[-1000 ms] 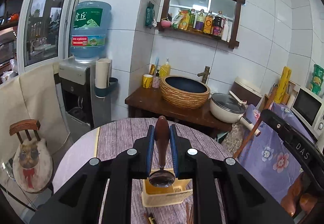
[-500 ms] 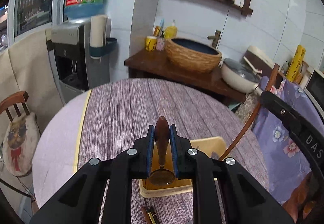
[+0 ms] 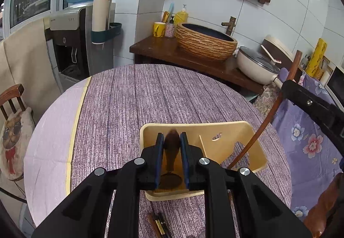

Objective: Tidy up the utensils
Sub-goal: 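Open the right gripper to release the chopstick into the holder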

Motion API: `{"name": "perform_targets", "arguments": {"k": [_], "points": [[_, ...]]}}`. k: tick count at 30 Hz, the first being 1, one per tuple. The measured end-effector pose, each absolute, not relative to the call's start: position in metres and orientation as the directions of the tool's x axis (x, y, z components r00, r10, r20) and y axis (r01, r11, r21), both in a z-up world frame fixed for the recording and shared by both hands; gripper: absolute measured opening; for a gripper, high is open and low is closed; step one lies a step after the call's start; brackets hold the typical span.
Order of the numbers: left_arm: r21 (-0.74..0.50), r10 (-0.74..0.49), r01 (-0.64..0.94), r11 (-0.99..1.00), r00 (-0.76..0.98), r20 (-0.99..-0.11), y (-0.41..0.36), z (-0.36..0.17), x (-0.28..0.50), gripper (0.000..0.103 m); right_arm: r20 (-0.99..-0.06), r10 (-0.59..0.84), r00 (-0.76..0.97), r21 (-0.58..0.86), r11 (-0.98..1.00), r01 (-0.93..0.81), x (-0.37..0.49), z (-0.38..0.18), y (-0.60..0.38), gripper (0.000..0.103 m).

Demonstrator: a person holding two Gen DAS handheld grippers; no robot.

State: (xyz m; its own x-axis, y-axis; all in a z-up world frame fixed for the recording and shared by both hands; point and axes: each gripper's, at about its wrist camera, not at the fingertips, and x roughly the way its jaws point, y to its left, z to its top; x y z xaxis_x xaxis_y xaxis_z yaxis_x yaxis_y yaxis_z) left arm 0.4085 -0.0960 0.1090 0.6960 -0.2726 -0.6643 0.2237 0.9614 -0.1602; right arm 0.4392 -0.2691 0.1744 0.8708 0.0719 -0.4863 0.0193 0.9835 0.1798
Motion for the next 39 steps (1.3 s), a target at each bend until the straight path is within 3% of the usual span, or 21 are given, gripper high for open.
{"name": "perform_targets", "arguments": {"k": [2,4,6,7,14,19,27,29,32,37,39], "points": [[-0.132,-0.255,0.224,0.966,0.721,-0.644,-0.097,0.114,0.403,0.017,-0.486,0.074,0.871,0.179,0.984,0.016,0.439,0.173,-0.270,0.009],[-0.107,-0.249,0.235,0.966,0.741,-0.623,-0.098,0.119,0.395,0.022,-0.486,0.082,0.870,0.187,0.982,0.011,0.437,0.172,-0.273,0.018],[-0.100,-0.246,0.234,0.967,0.762,-0.599,-0.095,0.125,0.385,0.037,-0.472,0.096,0.876,0.210,0.978,0.006,0.430,0.172,-0.277,0.046],[-0.103,-0.246,0.230,0.968,0.773,-0.585,-0.093,0.128,0.381,0.047,-0.456,0.098,0.884,0.218,0.976,0.004,0.426,0.173,-0.279,0.050],[-0.133,-0.224,0.181,0.975,0.815,-0.534,-0.059,0.127,0.340,0.072,-0.395,0.076,0.916,0.205,0.979,0.007,0.381,0.178,-0.291,0.067],[-0.131,-0.178,0.126,0.983,0.816,-0.549,-0.037,0.106,0.312,0.084,-0.463,0.026,0.886,0.165,0.985,0.058,0.356,0.156,-0.296,0.073],[-0.135,-0.164,0.098,0.986,0.714,-0.680,-0.028,0.041,0.289,0.082,-0.641,-0.035,0.767,0.079,0.991,0.111,0.327,0.075,-0.295,0.074],[-0.139,-0.175,0.107,0.984,0.688,-0.705,-0.030,0.028,0.285,0.074,-0.681,-0.035,0.731,0.068,0.992,0.111,0.322,0.054,-0.293,0.073],[-0.121,-0.175,0.127,0.984,0.661,-0.729,-0.037,0.013,0.278,0.067,-0.732,-0.019,0.682,0.081,0.990,0.115,0.318,0.029,-0.292,0.067],[-0.131,-0.199,0.152,0.980,0.631,-0.750,-0.044,-0.001,0.270,0.064,-0.770,0.032,0.637,0.124,0.987,0.101,0.312,0.005,-0.285,0.060],[-0.135,-0.202,0.154,0.979,0.624,-0.755,-0.046,-0.005,0.269,0.061,-0.781,0.065,0.621,0.148,0.985,0.083,0.313,0.001,-0.279,0.053]]}}
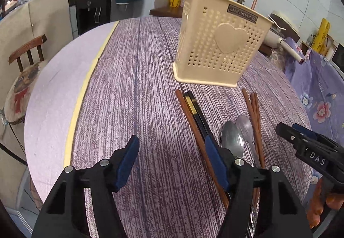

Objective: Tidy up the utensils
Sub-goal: 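Open the right gripper to release the chopstick into the holder, then grasp another wooden chopstick with the right gripper while the left gripper grasps a chopstick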

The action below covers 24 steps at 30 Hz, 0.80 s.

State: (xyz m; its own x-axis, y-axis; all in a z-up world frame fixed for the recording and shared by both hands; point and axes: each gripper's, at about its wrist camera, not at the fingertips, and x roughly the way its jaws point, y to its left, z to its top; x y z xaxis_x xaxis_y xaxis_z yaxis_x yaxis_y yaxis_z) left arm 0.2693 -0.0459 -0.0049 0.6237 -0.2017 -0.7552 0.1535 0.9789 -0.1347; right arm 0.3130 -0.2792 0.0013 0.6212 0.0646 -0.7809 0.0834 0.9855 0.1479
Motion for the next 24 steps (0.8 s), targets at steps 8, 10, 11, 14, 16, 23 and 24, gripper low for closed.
{"name": "perform_targets", "arguments": {"k": [8,10,11,14,16,23,24], "points": [[-0.131,-0.192,0.144,0.981,0.609,-0.770,-0.045,-0.012,0.268,0.056,-0.781,0.111,0.614,0.185,0.981,0.057,0.340,-0.005,-0.264,0.025],[-0.130,-0.188,0.139,0.982,0.608,-0.771,-0.044,-0.013,0.269,0.056,-0.780,0.136,0.611,0.205,0.978,0.044,0.353,-0.006,-0.264,0.021],[-0.130,-0.186,0.136,0.982,0.607,-0.773,-0.042,-0.013,0.270,0.055,-0.776,0.154,0.612,0.222,0.974,0.035,0.360,-0.005,-0.265,0.018],[-0.132,-0.184,0.130,0.983,0.606,-0.774,-0.041,-0.014,0.270,0.055,-0.781,0.195,0.593,0.261,0.965,0.027,0.382,-0.010,-0.269,0.018],[-0.130,-0.183,0.131,0.983,0.605,-0.775,-0.041,-0.014,0.269,0.055,-0.795,0.209,0.570,0.277,0.960,0.034,0.393,-0.016,-0.270,0.018],[-0.132,-0.185,0.132,0.982,0.600,-0.778,-0.040,-0.016,0.271,0.055,-0.813,0.208,0.544,0.267,0.963,0.031,0.411,-0.026,-0.265,0.016],[-0.131,-0.184,0.131,0.983,0.600,-0.778,-0.040,-0.016,0.272,0.055,-0.816,0.201,0.543,0.262,0.964,0.036,0.414,-0.026,-0.264,0.016]]}}
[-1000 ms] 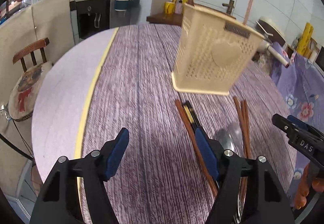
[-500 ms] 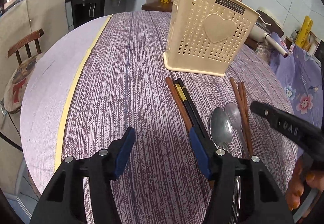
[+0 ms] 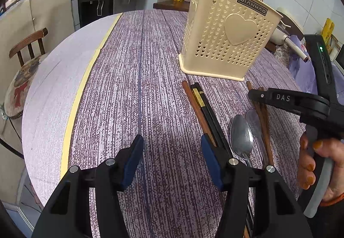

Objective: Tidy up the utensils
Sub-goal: 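Grasp another wooden chopstick with the right gripper while the left gripper grasps a chopstick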

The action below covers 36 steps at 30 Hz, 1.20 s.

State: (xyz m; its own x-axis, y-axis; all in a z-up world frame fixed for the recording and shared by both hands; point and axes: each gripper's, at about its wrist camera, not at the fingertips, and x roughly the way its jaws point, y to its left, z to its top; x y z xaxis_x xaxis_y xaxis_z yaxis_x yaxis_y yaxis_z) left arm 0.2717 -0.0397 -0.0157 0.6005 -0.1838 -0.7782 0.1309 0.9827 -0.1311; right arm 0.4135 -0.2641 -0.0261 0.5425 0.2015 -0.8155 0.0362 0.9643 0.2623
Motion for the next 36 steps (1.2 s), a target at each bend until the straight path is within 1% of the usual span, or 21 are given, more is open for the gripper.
{"name": "perform_targets", "arguments": {"k": [2,6,11,14,20,21,25,28,36], "points": [[-0.135,-0.185,0.127,0.983,0.598,-0.780,-0.039,-0.016,0.273,0.055,-0.823,0.179,0.539,0.247,0.968,0.054,0.418,-0.026,-0.263,0.012],[-0.153,-0.199,0.127,0.980,0.584,-0.787,-0.042,-0.018,0.277,0.053,-0.838,0.114,0.534,0.172,0.983,0.060,0.419,-0.024,-0.252,0.010],[-0.130,-0.203,0.164,0.978,0.587,-0.784,-0.059,-0.017,0.282,0.052,-0.839,0.128,0.529,0.188,0.980,0.061,0.405,-0.022,-0.258,0.010],[-0.078,-0.169,0.176,0.981,0.588,-0.791,-0.069,-0.020,0.287,0.049,-0.839,0.127,0.529,0.182,0.982,0.053,0.402,-0.022,-0.260,0.010],[-0.022,-0.117,0.164,0.986,0.599,-0.792,-0.077,-0.026,0.292,0.048,-0.837,0.112,0.535,0.167,0.984,0.055,0.400,-0.024,-0.258,0.010],[-0.026,-0.122,0.167,0.986,0.596,-0.793,-0.076,-0.025,0.292,0.048,-0.838,0.108,0.535,0.162,0.985,0.055,0.400,-0.024,-0.257,0.010],[-0.015,-0.114,0.170,0.985,0.593,-0.797,-0.066,-0.023,0.294,0.041,-0.842,0.114,0.527,0.169,0.984,0.058,0.397,-0.024,-0.260,0.010],[-0.057,-0.137,0.155,0.986,0.572,-0.809,-0.054,-0.023,0.302,0.041,-0.846,0.110,0.521,0.164,0.985,0.058,0.400,-0.023,-0.258,0.010],[-0.017,-0.084,0.125,0.992,0.554,-0.828,-0.065,-0.022,0.325,0.040,-0.856,0.042,0.515,0.101,0.991,0.087,0.404,-0.023,-0.246,0.010]]}}
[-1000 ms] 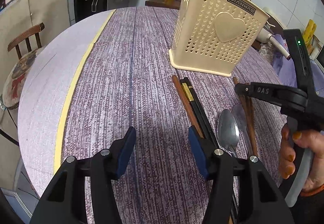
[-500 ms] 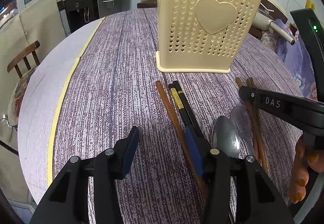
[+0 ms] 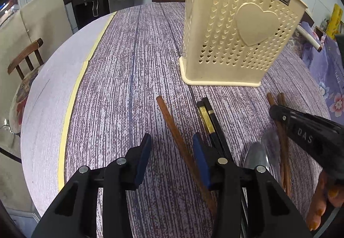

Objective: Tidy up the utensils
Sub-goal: 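Grasp another wooden chopstick with the right gripper while the left gripper grasps a chopstick, then lift both chopsticks and lower them into the cream holder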

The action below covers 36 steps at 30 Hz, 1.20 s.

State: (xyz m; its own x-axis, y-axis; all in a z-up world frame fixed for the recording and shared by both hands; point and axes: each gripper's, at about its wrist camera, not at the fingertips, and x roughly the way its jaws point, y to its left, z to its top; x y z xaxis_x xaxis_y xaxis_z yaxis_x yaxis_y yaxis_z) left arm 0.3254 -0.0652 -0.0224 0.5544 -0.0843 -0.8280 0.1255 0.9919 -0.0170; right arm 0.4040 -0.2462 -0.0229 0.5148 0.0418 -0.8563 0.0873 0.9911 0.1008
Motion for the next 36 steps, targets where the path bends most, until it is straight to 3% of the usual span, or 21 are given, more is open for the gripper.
{"name": "perform_targets", "arguments": {"k": [3,8,14,36], "points": [[-0.004,-0.063,0.106,0.994,0.556,-0.829,-0.068,-0.022,0.329,0.036,-0.858,0.026,0.512,0.089,0.991,0.100,0.405,-0.022,-0.244,0.010],[0.016,-0.035,0.087,0.996,0.554,-0.832,-0.071,-0.022,0.336,0.013,-0.858,-0.005,0.514,0.062,0.992,0.114,0.406,-0.021,-0.237,0.010],[0.018,-0.028,0.077,0.997,0.553,-0.833,-0.071,-0.022,0.339,0.008,-0.855,-0.028,0.517,0.037,0.993,0.114,0.404,-0.020,-0.226,0.010],[-0.025,-0.063,0.076,0.997,0.563,-0.824,-0.068,-0.020,0.344,0.008,-0.827,0.015,0.561,0.081,0.992,0.093,0.398,-0.017,-0.231,0.008]]}}
